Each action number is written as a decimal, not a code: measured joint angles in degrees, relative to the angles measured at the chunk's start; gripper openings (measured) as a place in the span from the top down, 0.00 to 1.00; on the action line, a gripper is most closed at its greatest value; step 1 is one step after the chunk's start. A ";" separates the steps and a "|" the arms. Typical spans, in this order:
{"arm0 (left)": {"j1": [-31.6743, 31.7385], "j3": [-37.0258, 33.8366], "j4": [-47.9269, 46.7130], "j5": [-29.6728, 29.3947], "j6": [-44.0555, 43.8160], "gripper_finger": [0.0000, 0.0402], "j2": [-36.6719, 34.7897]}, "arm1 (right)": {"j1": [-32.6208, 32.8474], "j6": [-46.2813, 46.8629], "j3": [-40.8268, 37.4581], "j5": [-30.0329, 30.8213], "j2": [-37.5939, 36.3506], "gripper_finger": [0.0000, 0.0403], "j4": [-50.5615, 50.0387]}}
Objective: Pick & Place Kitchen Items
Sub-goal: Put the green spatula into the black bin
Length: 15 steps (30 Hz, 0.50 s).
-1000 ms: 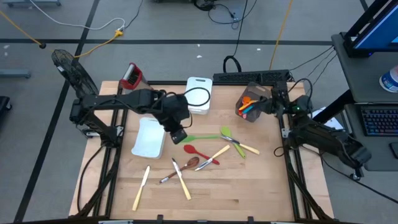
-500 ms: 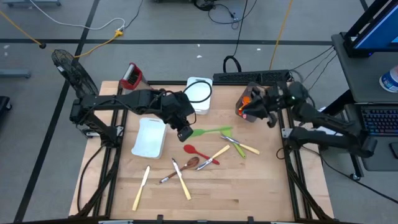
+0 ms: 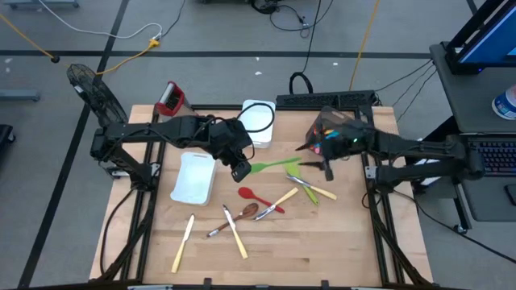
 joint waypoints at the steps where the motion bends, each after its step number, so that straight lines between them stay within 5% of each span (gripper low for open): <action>1: 0.00 0.00 0.00 -0.06 -0.02 1.00 0.00 | 1.33 -0.73 0.02 2.35 1.00 0.46 -0.02; 11: 0.00 0.00 1.74 -0.90 0.46 1.00 0.00 | 10.46 -5.13 2.09 24.07 11.18 0.38 0.47; 15: 0.00 0.00 2.17 -0.92 0.40 1.00 0.00 | 11.79 -8.02 5.29 26.24 14.59 0.38 0.00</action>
